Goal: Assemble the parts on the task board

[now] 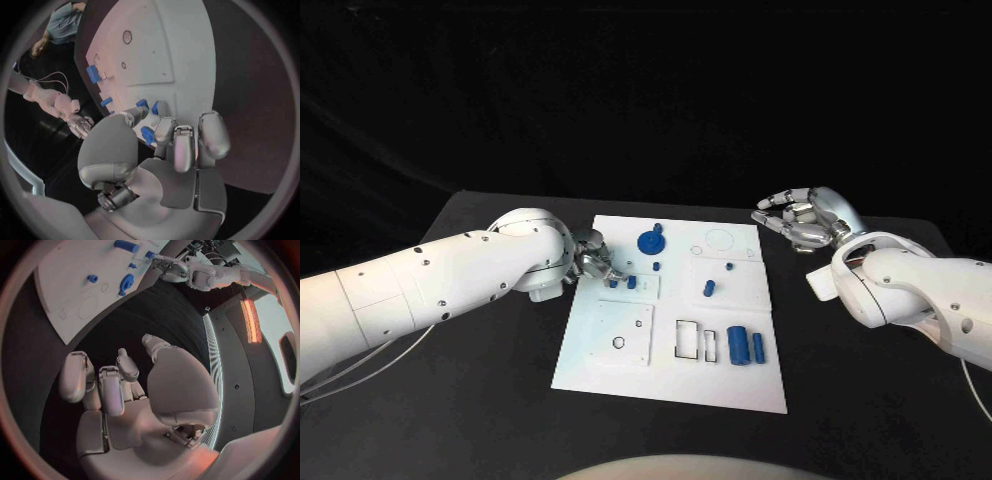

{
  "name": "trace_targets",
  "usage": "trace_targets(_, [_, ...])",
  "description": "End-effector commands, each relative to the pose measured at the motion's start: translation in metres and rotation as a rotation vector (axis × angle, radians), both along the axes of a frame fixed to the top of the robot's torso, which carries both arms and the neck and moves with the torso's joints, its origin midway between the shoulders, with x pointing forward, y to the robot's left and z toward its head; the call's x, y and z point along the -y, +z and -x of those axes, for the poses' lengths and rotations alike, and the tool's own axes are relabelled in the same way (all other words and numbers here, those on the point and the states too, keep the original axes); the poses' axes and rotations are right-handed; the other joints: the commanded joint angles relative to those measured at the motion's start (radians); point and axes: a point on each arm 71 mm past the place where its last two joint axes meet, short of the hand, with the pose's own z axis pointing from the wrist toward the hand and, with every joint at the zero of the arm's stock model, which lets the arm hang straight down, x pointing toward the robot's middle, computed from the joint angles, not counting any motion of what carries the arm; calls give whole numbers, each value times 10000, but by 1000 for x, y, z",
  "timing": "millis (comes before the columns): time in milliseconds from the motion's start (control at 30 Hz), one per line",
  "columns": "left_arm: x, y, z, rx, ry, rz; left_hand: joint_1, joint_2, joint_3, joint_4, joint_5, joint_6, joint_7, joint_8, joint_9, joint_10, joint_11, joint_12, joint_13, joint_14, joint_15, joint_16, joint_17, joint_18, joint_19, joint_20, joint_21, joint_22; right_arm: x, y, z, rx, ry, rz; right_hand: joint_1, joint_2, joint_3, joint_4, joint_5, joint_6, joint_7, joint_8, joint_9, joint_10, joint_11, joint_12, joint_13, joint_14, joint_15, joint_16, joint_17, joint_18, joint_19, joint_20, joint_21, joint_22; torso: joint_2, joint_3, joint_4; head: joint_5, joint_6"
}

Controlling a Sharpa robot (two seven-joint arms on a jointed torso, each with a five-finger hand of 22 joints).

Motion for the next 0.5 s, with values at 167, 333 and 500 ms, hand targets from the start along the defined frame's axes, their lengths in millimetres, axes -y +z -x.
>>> trace_targets(167, [0,9,-3,724,686,1291,-167,-54,-562,255,-305,-81,60,26,-121,-151,-3,-133,-152,935,-33,-43,2230,-140,-30,-21,-66,-48,0,1,0,183,38,-50,-104,48,-186,217,114,-171,9,61,-21,-558,23,-379,-553,402,90,-206,52,257,-265,14,-357,-235,0,-3,6,-20,18])
trace_targets(333, [-4,12,-5,1072,995,1661,-424,33,-1010,265,-954,-136,56,57,-208,-241,-5,-227,-307,916,-36,-73,2156,-124,-55,-22,-117,-122,0,1,0,222,4,-64,-119,33,-294,307,142,-228,21,88,-17,-664,35,-444,-661,364,101,-256,-37,280,-337,26,-473,-311,3,-4,8,-45,21])
trace_targets(500, [-9,18,-6,1507,1169,1901,-348,52,-1159,252,-967,-235,79,44,-250,-421,13,-415,-624,871,-26,-141,1986,-78,-141,-21,-265,-369,1,1,0,227,-23,-62,-122,39,-320,331,159,-238,23,99,-15,-701,37,-468,-703,350,103,-277,-78,293,-376,29,-535,-355,6,-8,4,-74,28])
